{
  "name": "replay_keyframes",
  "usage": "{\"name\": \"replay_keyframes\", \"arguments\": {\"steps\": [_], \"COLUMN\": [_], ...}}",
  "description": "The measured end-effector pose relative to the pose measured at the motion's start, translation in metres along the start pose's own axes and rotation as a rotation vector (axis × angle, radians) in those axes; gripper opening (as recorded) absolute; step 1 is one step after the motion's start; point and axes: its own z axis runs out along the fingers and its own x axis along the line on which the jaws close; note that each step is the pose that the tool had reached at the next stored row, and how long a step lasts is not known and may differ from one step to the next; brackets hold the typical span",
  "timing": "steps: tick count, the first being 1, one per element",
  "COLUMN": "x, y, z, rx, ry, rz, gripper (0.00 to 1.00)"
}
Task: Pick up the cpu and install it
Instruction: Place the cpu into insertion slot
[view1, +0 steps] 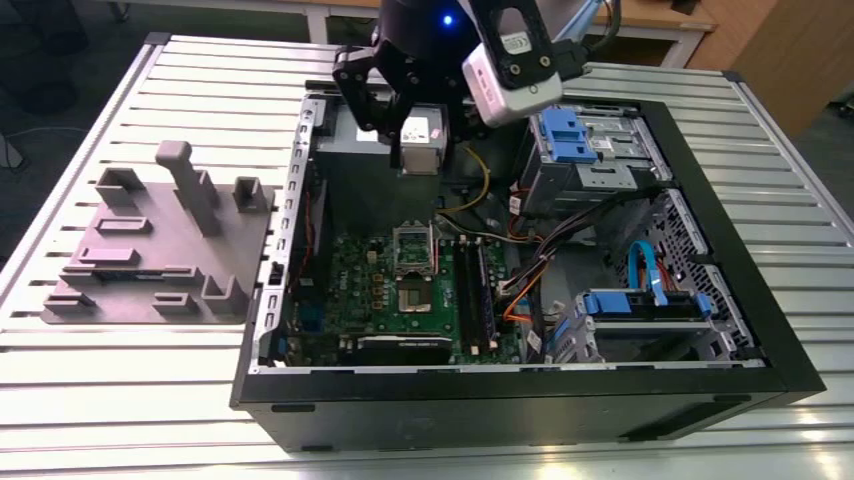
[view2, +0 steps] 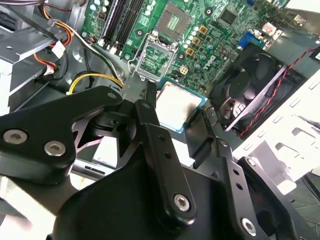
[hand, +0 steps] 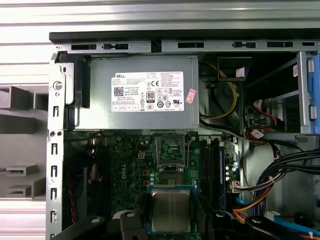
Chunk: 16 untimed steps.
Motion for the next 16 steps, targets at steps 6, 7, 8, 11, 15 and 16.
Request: {"name": "replay_keyframes", "arguments": {"steps": [6, 7, 8, 11, 15, 16], "x": [-0.0003, -0.0004, -0.0004, -0.0005, -0.0008, -0.0008], "y": [-0.0015, -0.0016, -0.0017, -0.0021, -0.0026, -0.0027], "z": [0.0096, 0.0116, 0.0132, 0.0187, 0.0278, 0.0292], "rx": [-0.0001, 0.0, 0.0, 0.0, 0.0, 0.0], "ry": [-0.0001, -0.0001, -0.0001, -0.0001, 0.0, 0.0], "rz": [0.0, 0.0, 0.0, 0.0, 0.0, 0.0], "gripper": [0.47, 0.47, 0.47, 0.47, 0.47, 0.47]}}
